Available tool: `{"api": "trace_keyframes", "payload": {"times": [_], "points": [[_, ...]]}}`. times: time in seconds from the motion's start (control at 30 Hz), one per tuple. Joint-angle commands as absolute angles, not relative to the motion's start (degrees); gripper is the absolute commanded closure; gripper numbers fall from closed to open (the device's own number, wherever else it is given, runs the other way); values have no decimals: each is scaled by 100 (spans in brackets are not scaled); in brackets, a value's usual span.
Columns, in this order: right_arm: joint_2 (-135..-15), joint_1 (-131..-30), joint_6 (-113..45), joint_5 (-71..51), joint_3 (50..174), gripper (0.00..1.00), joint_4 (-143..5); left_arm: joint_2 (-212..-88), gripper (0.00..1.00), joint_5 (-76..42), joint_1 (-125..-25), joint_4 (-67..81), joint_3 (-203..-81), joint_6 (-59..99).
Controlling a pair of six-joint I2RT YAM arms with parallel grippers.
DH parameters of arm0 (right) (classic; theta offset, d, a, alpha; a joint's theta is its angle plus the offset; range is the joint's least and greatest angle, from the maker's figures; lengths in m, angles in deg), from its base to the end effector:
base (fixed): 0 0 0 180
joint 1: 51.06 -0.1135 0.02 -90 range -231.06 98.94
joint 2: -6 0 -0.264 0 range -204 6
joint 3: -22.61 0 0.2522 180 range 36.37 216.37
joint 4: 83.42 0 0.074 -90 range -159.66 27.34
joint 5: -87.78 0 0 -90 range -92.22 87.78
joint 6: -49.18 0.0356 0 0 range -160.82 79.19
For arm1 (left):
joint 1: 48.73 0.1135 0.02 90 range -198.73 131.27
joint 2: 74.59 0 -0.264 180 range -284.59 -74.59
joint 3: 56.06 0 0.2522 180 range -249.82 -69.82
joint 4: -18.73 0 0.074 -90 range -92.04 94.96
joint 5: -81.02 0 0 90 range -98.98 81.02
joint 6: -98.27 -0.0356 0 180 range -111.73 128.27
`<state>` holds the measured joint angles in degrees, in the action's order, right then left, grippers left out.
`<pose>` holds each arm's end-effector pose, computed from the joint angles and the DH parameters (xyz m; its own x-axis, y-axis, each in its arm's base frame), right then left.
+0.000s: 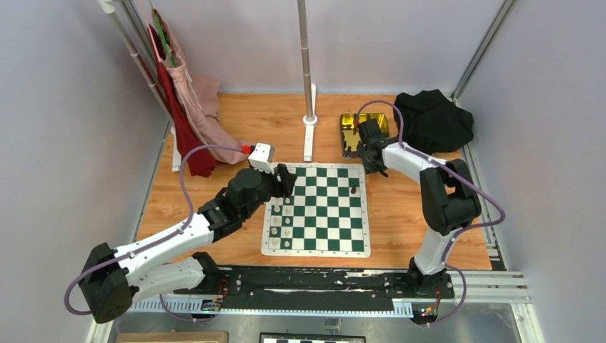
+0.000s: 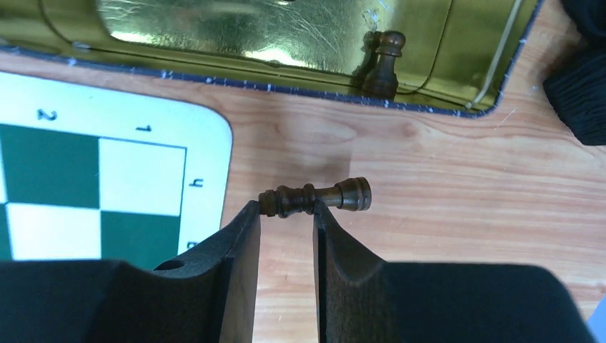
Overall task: Set up the chess pieces on the board
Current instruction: Pick up the chess piece at the center of the board, then place the chess piece on the chessboard.
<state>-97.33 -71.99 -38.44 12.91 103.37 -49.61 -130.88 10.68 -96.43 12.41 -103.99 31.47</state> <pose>0.3524 0.1248 0.1834 -0.7858 -0.2576 -0.5622 -0.1774 0.9648 -0.1942 0.1616 -0.1598 0.2692 -0.3449 -0.1722 -0.9227 0.3717 0.8776 -0.3027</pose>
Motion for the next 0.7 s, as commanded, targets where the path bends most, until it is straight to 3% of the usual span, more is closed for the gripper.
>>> {"api": "trace_keyframes", "payload": {"times": [0.0, 0.67], "points": [[-9151, -7166, -3587, 1018, 10167, 100, -4785, -12971, 36, 1021, -9663, 1415, -10413, 3235], [-6698, -7218, -2184, -901, 8753, 100, -5068, -12545, 36, 805, -9663, 1372, -10298, 3086]]}}
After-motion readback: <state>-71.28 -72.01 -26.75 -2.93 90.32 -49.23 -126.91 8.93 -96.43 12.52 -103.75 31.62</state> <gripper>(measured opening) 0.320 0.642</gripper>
